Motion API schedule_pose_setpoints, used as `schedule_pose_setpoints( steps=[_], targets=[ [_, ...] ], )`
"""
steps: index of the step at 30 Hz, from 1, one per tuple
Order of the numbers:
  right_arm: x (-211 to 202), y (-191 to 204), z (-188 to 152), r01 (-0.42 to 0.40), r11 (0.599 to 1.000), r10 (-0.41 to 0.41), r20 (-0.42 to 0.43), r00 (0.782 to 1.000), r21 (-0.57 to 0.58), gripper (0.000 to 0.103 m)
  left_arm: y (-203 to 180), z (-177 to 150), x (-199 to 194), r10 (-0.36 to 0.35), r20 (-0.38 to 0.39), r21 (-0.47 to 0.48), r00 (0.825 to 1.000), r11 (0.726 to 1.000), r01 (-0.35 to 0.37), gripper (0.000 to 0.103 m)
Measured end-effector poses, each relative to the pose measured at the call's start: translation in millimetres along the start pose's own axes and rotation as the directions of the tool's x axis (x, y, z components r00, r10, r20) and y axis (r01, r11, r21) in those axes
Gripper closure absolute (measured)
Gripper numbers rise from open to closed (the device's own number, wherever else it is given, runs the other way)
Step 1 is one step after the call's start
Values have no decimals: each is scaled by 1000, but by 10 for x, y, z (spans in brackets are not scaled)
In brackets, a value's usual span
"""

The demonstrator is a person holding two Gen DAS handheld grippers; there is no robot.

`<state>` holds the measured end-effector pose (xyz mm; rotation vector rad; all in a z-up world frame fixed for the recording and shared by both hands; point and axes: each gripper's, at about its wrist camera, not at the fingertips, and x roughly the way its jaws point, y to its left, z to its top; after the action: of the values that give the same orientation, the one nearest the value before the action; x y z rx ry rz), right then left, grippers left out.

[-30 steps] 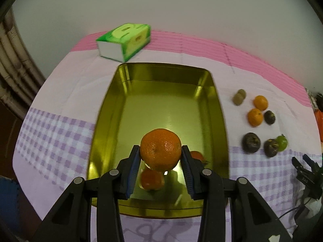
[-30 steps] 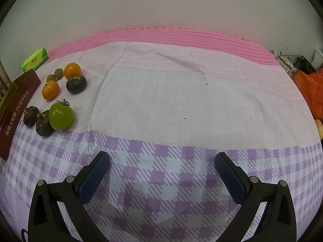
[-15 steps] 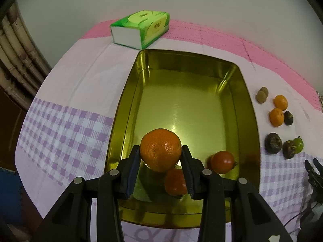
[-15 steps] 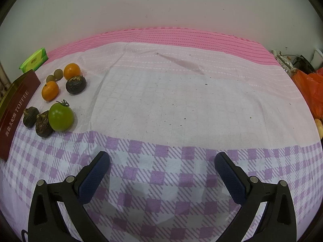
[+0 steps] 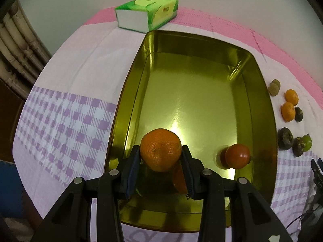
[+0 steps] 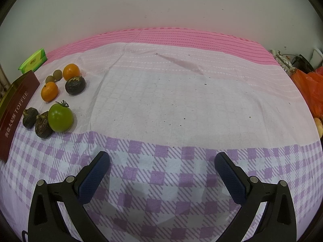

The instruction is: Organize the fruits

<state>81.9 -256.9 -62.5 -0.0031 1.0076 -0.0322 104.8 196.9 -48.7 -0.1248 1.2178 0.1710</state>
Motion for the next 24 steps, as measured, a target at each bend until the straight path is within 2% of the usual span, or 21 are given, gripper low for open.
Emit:
schedule_pose_setpoints(
  steps=[24],
  targets=[
    [-8, 4, -8, 22, 999, -21, -11, 1000, 31, 0, -10, -38, 103, 13, -19, -3, 1000, 1000, -13, 66]
  ],
)
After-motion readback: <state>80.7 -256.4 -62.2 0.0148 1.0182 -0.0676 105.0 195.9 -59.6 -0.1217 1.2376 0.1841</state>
